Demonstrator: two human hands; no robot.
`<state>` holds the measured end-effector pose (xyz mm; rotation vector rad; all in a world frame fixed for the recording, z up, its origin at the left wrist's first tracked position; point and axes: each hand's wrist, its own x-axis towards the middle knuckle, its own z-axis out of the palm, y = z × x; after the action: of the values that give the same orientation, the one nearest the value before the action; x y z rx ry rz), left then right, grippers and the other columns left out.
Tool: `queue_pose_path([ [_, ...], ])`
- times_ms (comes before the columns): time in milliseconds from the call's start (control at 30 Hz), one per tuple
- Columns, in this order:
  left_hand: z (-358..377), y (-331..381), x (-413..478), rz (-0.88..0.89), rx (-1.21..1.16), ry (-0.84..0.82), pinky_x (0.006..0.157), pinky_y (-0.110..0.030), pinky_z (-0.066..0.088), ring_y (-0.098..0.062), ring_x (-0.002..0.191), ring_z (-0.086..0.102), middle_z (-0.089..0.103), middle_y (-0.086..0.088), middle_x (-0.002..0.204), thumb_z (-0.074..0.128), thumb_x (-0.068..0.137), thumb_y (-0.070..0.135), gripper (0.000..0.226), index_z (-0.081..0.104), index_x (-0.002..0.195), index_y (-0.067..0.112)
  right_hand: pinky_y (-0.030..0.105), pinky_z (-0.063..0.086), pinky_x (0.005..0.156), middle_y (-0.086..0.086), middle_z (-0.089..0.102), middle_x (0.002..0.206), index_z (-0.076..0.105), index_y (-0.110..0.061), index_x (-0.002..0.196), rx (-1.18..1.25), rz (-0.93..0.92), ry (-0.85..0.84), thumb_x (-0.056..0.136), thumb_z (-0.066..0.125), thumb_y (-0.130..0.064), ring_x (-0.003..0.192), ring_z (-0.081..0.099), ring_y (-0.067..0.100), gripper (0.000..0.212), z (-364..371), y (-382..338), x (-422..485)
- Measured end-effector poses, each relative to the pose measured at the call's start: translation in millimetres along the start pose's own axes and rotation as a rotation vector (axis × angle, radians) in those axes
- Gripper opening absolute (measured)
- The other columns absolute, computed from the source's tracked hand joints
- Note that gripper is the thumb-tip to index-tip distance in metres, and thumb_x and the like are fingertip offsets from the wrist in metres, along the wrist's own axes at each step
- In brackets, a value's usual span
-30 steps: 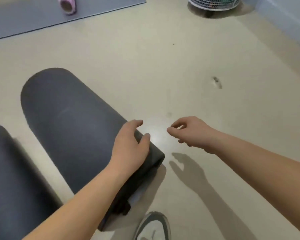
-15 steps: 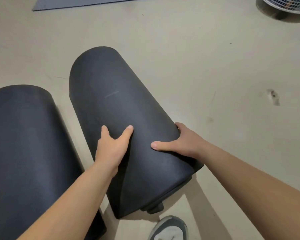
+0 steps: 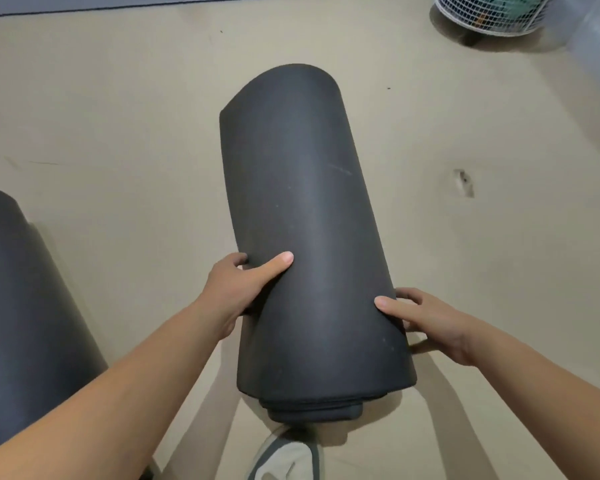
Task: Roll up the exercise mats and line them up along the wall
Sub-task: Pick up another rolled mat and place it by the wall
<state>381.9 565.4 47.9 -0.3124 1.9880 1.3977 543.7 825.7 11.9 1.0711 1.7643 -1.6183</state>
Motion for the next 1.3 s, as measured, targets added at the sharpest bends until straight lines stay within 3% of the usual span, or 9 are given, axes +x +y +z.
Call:
queue_pose_path([
  [200,40,8,9,0.182,0.112,-0.042,0.097,-0.032,0.055,-0.008,0.111,0.064,0.064,0.005,0.132,0.088,0.083,0.043,0.072,0.059,0.147,0.027,0.048,0.060,0.094,-0.002,0.060,0.141,0.048,-0.045,0.150,-0.036,-0.188,0.203,0.089,0.083,-0.026,0.118,0.067,0.016,0.073,-58,-14,-28],
  [300,64,15,8,0.126,0.245,-0.042,0.102,-0.040,0.052,-0.026,0.133,0.056,0.049,0.000,0.152,0.094,0.062,0.065,0.121,0.037,0.159,0.019,0.054,0.057,0.101,-0.016,0.064,0.137,0.057,-0.039,0.139,0.005,-0.111,0.090,0.078,0.079,-0.071,0.122,0.064,0.016,0.072,-63,-27,-40],
  [400,91,24,-1,0.082,0.186,-0.144,0.087,-0.033,0.057,-0.017,0.110,0.069,0.068,0.007,0.130,0.097,0.061,0.060,0.089,0.061,0.132,0.021,0.037,0.050,0.099,-0.011,0.050,0.143,0.045,-0.028,0.150,-0.093,-0.123,0.321,0.071,0.086,-0.068,0.114,0.057,0.010,0.098,-58,-32,-49],
  [500,125,33,-12,0.207,0.209,-0.156,0.088,-0.039,0.062,-0.014,0.101,0.073,0.073,0.014,0.112,0.096,0.058,0.062,0.069,0.066,0.113,0.033,0.031,0.052,0.099,-0.008,0.044,0.144,0.048,-0.032,0.150,-0.255,-0.337,0.580,0.079,0.087,-0.048,0.120,0.054,0.010,0.082,-61,-35,-56],
  [633,163,41,-31,0.348,0.270,-0.315,0.085,-0.045,0.065,-0.017,0.099,0.075,0.078,0.010,0.104,0.073,0.083,0.067,0.049,0.074,0.113,0.029,0.020,0.051,0.081,-0.013,0.057,0.115,0.064,-0.035,0.116,-0.362,-0.398,0.585,0.074,0.076,-0.077,0.101,0.061,0.004,0.061,-69,-42,-62],
  [767,181,15,-63,0.565,0.433,-0.482,0.119,-0.038,0.042,-0.012,0.139,0.051,0.058,0.010,0.149,0.047,0.107,0.052,0.038,0.070,0.128,0.031,0.039,0.055,0.086,0.004,0.058,0.113,0.068,-0.028,0.103,-0.452,-0.153,0.649,0.064,0.059,-0.100,0.104,0.060,0.025,0.082,-96,-41,-71],
  [967,209,-47,-90,0.893,1.242,-0.476,0.132,-0.039,0.010,-0.025,0.159,-0.024,-0.031,-0.006,0.170,0.068,0.078,0.075,0.135,-0.018,0.166,0.019,0.033,0.049,0.060,0.010,0.056,0.060,0.061,-0.001,0.075,-0.527,-0.181,0.732,0.086,0.068,-0.043,0.061,0.057,0.030,0.044,-127,-23,-95],
  [1133,235,-33,-85,1.037,1.360,-0.430,0.115,-0.044,0.042,-0.035,0.155,0.000,-0.013,-0.013,0.172,0.069,0.080,0.060,0.120,-0.005,0.166,0.019,0.031,0.028,0.053,0.006,0.050,0.067,0.045,-0.009,0.070,-0.681,-0.173,0.786,0.097,0.051,-0.021,0.060,0.045,0.026,0.030,-139,7,-99],
  [1300,253,-20,-93,1.105,1.557,-0.469,0.112,-0.045,0.042,-0.034,0.154,0.005,-0.007,-0.010,0.172,0.074,0.079,0.054,0.118,0.001,0.165,0.021,0.031,0.025,0.051,0.008,0.048,0.070,0.042,-0.009,0.069,-0.637,-0.117,0.813,0.098,0.048,-0.015,0.058,0.043,0.023,0.030,-147,39,-119],
])
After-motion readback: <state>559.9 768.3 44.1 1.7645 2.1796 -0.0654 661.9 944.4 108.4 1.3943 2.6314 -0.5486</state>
